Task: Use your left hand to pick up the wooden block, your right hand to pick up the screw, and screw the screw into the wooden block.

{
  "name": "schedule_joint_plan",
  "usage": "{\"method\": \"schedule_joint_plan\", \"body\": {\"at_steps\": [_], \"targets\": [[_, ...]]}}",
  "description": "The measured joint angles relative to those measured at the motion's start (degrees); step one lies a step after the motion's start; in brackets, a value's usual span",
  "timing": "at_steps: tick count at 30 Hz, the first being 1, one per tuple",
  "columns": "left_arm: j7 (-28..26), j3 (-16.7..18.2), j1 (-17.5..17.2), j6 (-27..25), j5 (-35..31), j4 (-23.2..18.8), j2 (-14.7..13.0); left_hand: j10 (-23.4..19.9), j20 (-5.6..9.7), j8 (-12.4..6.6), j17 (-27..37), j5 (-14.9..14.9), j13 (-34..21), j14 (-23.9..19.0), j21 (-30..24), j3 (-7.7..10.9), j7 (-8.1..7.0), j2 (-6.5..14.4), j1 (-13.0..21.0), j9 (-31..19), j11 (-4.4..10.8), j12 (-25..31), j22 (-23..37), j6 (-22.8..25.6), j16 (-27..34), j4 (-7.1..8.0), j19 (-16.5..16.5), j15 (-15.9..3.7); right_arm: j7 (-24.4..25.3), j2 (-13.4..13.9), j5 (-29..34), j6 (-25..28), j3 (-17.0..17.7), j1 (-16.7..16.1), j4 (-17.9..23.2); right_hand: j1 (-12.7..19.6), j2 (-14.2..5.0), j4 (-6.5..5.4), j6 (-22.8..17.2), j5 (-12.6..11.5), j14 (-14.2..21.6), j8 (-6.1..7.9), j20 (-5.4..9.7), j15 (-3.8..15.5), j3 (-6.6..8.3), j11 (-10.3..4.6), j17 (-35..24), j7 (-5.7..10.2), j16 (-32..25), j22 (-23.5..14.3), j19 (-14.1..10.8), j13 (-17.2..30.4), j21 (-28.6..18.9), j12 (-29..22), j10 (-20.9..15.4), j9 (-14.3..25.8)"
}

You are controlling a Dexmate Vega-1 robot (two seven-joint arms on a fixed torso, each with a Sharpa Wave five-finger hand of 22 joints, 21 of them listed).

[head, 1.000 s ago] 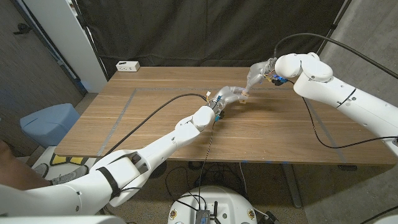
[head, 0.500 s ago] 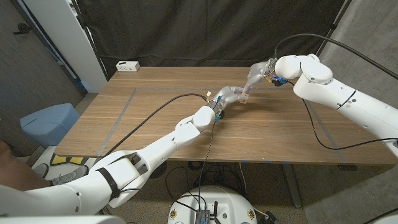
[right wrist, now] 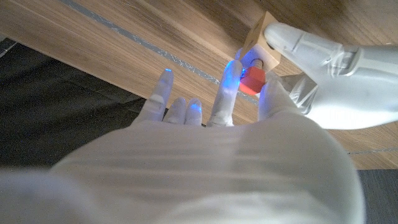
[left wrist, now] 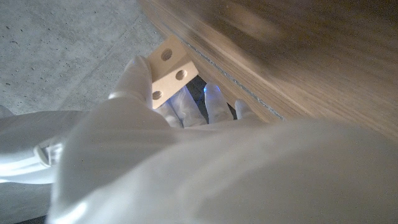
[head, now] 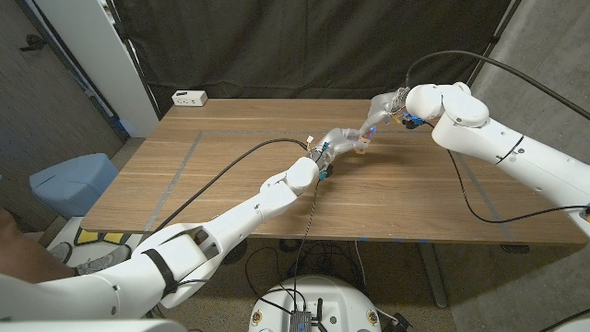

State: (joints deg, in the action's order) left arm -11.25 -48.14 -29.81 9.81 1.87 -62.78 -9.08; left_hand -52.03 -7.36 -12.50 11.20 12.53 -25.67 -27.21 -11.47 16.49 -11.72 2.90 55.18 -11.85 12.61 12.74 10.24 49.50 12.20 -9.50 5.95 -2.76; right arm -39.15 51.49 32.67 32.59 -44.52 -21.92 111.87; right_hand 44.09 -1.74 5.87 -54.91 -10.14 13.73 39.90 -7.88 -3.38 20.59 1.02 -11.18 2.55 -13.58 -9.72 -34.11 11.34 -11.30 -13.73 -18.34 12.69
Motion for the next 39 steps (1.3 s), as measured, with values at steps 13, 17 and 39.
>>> {"method": "schedule_joint_plan", "body": {"at_steps": [13,17,39], "targets": [[-0.26,-0.05,0.0,-0.16,-0.13,0.01,0.01,0.42,-0.22,0.16,0.0,0.25,0.0,0.0,0.0,0.16,0.0,0.92,0.9,-0.01,-0.02,-0.66,0.0,0.0,0.0,-0.15,0.22,0.0,-0.02,-0.59,1.37,0.26,-0.44,0.0,-0.38,-2.62,-0.08,-0.55,-3.87,0.0,1.74,0.44,0.4,1.13,-0.55,-1.02,-0.01,0.22,-0.22,0.0,-0.39,-0.16,0.0,-0.07,-2.86,-0.99],[-0.32,-0.05,-0.05,-0.2,-0.15,0.01,0.01,0.4,-0.22,0.15,0.0,0.25,0.0,0.0,0.0,0.16,0.0,0.92,0.9,-0.01,-0.02,-0.66,0.0,-0.01,0.0,-0.15,0.22,0.0,0.05,-0.76,1.51,0.08,-0.47,0.0,-0.58,-3.68,-0.12,-0.67,-5.59,-0.01,2.05,0.44,0.72,1.44,-1.09,-1.35,-0.01,0.31,-0.22,0.0,-0.71,-0.16,0.0,-0.07,-3.2,-1.34],[-0.39,-0.01,-0.12,-0.2,-0.11,0.26,0.01,0.08,-0.21,0.11,0.01,0.06,0.0,0.0,0.0,0.39,0.02,0.92,0.9,-0.01,-0.32,-0.7,0.0,-0.02,0.0,-0.38,0.21,0.0,1.23,-1.65,3.61,-0.17,-0.78,-0.36,-1.06,-7.4,-0.12,-1.63,-11.73,-0.28,4.3,0.6,0.81,3.07,-2.97,-2.76,0.25,0.13,-0.22,0.0,-1.23,-0.42,0.0,0.26,-6.65,-2.3]]}}
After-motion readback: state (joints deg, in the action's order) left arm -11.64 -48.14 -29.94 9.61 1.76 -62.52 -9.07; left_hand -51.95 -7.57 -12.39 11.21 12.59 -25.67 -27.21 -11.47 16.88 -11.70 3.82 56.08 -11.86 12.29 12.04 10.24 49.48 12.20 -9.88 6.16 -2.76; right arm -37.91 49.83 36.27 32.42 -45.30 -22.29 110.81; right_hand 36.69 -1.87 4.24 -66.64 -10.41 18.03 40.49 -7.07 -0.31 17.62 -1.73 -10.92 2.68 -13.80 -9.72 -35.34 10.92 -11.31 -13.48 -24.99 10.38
